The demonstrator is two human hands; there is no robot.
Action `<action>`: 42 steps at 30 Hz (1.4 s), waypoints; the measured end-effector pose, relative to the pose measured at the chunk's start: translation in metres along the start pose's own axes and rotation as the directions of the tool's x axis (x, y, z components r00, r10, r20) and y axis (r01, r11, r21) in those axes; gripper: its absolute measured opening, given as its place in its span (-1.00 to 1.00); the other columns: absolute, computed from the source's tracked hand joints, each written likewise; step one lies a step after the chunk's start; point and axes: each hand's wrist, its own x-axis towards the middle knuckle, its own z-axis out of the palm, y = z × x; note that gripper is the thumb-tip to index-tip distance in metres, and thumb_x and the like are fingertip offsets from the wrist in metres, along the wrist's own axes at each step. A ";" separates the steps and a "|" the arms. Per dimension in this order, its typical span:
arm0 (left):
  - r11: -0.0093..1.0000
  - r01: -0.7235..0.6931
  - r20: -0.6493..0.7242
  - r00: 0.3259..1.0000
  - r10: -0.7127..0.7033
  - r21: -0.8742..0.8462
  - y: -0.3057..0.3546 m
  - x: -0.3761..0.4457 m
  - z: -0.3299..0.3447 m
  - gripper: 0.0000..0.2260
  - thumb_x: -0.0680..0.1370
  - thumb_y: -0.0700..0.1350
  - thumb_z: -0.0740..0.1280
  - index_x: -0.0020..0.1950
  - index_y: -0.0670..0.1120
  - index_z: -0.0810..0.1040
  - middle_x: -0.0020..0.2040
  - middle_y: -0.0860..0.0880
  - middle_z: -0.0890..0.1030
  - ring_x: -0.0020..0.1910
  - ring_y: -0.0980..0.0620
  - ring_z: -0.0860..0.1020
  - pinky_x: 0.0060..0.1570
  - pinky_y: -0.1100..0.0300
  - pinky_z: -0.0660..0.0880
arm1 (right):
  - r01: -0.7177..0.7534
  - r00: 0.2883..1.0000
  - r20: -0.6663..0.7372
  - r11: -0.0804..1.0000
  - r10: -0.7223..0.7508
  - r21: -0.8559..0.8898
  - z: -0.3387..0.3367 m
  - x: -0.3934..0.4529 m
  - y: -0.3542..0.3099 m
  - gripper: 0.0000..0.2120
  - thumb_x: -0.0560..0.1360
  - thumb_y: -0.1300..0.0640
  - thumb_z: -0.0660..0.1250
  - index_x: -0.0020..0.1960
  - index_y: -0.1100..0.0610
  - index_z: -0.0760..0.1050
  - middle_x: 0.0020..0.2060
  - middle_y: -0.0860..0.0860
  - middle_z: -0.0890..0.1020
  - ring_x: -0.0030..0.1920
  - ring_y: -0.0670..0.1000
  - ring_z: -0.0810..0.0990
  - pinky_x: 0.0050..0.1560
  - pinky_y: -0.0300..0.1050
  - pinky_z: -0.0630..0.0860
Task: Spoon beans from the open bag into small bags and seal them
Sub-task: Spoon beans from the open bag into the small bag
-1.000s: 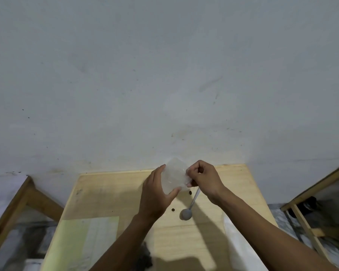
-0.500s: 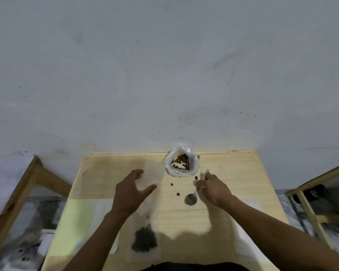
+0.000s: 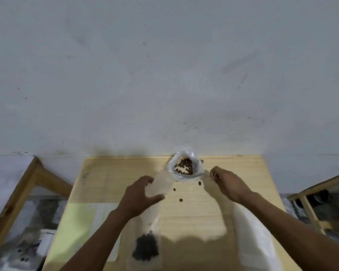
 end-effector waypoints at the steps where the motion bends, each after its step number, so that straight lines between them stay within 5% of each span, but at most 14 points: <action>1: 1.000 -0.023 0.011 1.000 0.023 0.003 0.002 0.005 0.002 -0.43 0.33 0.28 0.49 0.24 0.08 0.44 0.16 0.16 0.52 0.09 0.14 0.49 0.03 0.20 0.40 | -0.006 0.999 -0.039 1.000 0.006 0.021 -0.006 0.006 0.000 -0.83 0.56 0.24 0.15 0.07 0.01 0.40 -0.05 -0.04 0.48 -0.13 0.10 0.51 -0.12 0.01 0.46; 5: 0.988 -0.152 0.078 0.986 0.150 0.015 0.021 0.028 0.010 -0.40 0.34 0.23 0.50 0.30 0.12 0.41 0.23 0.24 0.48 0.15 0.15 0.47 0.18 0.15 0.39 | -0.113 0.993 0.038 0.994 0.113 -0.013 -0.019 0.028 -0.014 -0.58 0.43 0.35 0.16 0.25 0.09 0.40 0.09 0.05 0.42 0.05 0.18 0.53 0.03 0.02 0.48; 9: 0.972 -0.234 0.220 0.950 0.223 0.024 0.033 0.051 0.019 -0.26 0.32 0.23 0.51 0.43 0.10 0.35 0.36 0.23 0.43 0.31 0.16 0.42 0.26 0.21 0.33 | -0.134 0.991 0.007 0.989 0.134 -0.066 -0.018 0.042 -0.029 -0.65 0.43 0.32 0.17 0.15 0.04 0.46 -0.01 0.06 0.61 -0.04 0.15 0.57 -0.12 -0.04 0.49; 11: 0.976 -0.219 0.293 0.934 0.203 0.021 0.032 0.060 0.024 -0.26 0.30 0.28 0.49 0.41 0.11 0.36 0.34 0.22 0.44 0.30 0.16 0.43 0.29 0.18 0.36 | -0.150 0.982 -0.085 0.971 0.169 0.187 -0.015 0.045 -0.032 -0.81 0.47 0.28 0.22 -0.02 0.03 0.49 -0.17 0.04 0.67 -0.16 0.13 0.60 -0.18 -0.05 0.50; 13: 0.979 -0.202 0.334 0.924 0.187 0.012 0.029 0.067 0.029 -0.28 0.27 0.32 0.47 0.35 0.09 0.39 0.29 0.17 0.48 0.25 0.12 0.45 0.27 0.08 0.42 | -0.140 0.956 -0.148 0.838 0.253 0.528 -0.010 0.044 -0.034 -0.89 0.50 0.24 0.33 -0.09 0.03 0.54 -0.27 0.03 0.68 -0.21 0.10 0.65 -0.11 0.00 0.57; 16: 0.970 -0.242 0.332 0.916 0.226 0.006 0.023 0.070 0.034 -0.34 0.30 0.30 0.46 0.31 0.08 0.40 0.29 0.18 0.45 0.25 0.15 0.43 0.26 0.08 0.42 | -0.025 0.923 -0.243 0.678 0.298 0.735 0.007 0.042 -0.031 -0.87 0.56 0.19 0.34 -0.04 0.02 0.64 -0.19 0.00 0.71 -0.14 0.03 0.70 0.06 0.09 0.62; 21: 0.894 -0.443 0.206 0.883 0.422 0.069 0.014 0.061 0.039 -0.43 0.40 0.25 0.40 0.31 0.04 0.39 0.41 0.20 0.30 0.33 0.23 0.37 0.16 0.14 0.49 | 0.094 0.868 -0.375 0.633 0.326 0.768 0.026 0.036 -0.033 -0.78 0.62 0.19 0.25 0.18 0.03 0.61 0.00 -0.04 0.70 0.06 -0.07 0.67 0.16 -0.06 0.56; 28: 0.833 -0.533 0.150 0.845 0.514 0.150 0.007 0.054 0.046 -0.41 0.44 0.28 0.35 0.34 -0.02 0.40 0.47 0.11 0.26 0.42 0.12 0.30 0.08 0.10 0.56 | 0.195 0.822 -0.509 0.714 0.256 0.673 0.046 0.029 -0.043 -0.69 0.59 0.37 0.23 0.21 0.12 0.61 0.09 -0.09 0.67 0.10 -0.22 0.61 0.07 -0.39 0.49; 34: 0.858 -0.494 0.154 0.867 0.474 0.139 0.009 0.058 0.057 -0.38 0.43 0.29 0.36 0.37 -0.01 0.38 0.49 0.13 0.22 0.44 0.13 0.29 0.12 0.13 0.53 | -0.073 0.763 -0.314 0.558 0.565 0.827 0.057 0.042 -0.033 -0.82 0.63 0.20 0.21 0.07 0.10 0.59 0.00 0.00 0.66 0.06 0.01 0.60 0.13 -0.07 0.52; 40: 0.890 -0.441 0.136 0.895 0.425 0.119 0.011 0.060 0.062 -0.38 0.44 0.26 0.34 0.40 -0.01 0.35 0.51 0.11 0.20 0.47 0.14 0.25 0.18 0.18 0.48 | -0.202 0.798 -0.013 0.288 0.602 0.936 0.049 0.039 -0.032 -0.82 0.62 0.28 0.22 0.02 0.27 0.60 -0.22 0.08 0.59 -0.25 -0.02 0.52 -0.30 -0.31 0.48; 42: 0.894 -0.436 0.129 0.897 0.422 0.107 0.010 0.058 0.062 -0.39 0.44 0.26 0.35 0.40 -0.01 0.35 0.52 0.11 0.20 0.47 0.14 0.24 0.22 0.19 0.45 | -0.246 0.783 0.039 0.250 0.621 0.937 0.048 0.040 -0.027 -0.80 0.62 0.27 0.21 0.03 0.27 0.62 -0.24 0.09 0.58 -0.27 -0.02 0.50 -0.27 -0.23 0.47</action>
